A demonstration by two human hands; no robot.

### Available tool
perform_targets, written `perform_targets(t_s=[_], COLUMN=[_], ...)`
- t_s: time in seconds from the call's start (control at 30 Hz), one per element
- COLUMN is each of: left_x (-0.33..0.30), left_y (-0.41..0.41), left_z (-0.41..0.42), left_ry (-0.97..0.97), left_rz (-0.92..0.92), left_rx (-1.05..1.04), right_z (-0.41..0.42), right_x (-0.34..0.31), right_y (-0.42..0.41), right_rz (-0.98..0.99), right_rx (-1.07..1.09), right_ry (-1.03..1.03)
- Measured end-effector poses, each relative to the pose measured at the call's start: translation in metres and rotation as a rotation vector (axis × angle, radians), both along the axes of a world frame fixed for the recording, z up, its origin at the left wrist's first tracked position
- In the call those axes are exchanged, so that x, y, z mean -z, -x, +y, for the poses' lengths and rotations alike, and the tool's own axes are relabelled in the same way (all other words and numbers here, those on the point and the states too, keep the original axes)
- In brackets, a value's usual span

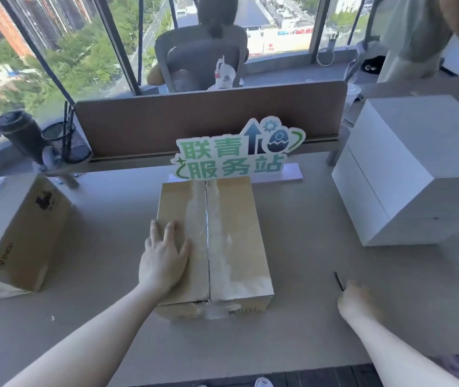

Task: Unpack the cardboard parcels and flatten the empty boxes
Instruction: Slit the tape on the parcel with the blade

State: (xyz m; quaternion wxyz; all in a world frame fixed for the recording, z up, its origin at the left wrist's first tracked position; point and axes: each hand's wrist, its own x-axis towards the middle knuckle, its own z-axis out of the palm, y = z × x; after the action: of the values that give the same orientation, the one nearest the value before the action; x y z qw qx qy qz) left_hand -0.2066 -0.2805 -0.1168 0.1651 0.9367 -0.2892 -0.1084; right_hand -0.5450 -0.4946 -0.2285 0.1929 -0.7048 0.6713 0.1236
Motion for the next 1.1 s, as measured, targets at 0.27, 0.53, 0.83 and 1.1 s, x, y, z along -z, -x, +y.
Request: perform_targets(t_s=[0.27,0.53,0.83,1.1], left_x=[0.0,-0.009,0.001,0.007], left_y=[-0.005,-0.068,-0.126,-0.116], left_z=[-0.002,-0.043,-0.096,-0.086], left_ry=[0.013,0.037,0.063,0.152], left_rz=[0.017,-0.014,0.092,0.072], left_rx=[0.007,0.187,0.255,0.182], right_z=[-0.014,-0.023,-0.037,-0.061], right_x=[-0.073,-0.154,-0.161,-0.169], right_y=[-0.108,-0.248,-0.334,-0.367], right_rz=[-0.582,-0.654,-0.381,-0.285], right_rx=[-0.173,-0.554,-0.8,-0.974], right_ry=[0.115,0.207,0.267,-0.012])
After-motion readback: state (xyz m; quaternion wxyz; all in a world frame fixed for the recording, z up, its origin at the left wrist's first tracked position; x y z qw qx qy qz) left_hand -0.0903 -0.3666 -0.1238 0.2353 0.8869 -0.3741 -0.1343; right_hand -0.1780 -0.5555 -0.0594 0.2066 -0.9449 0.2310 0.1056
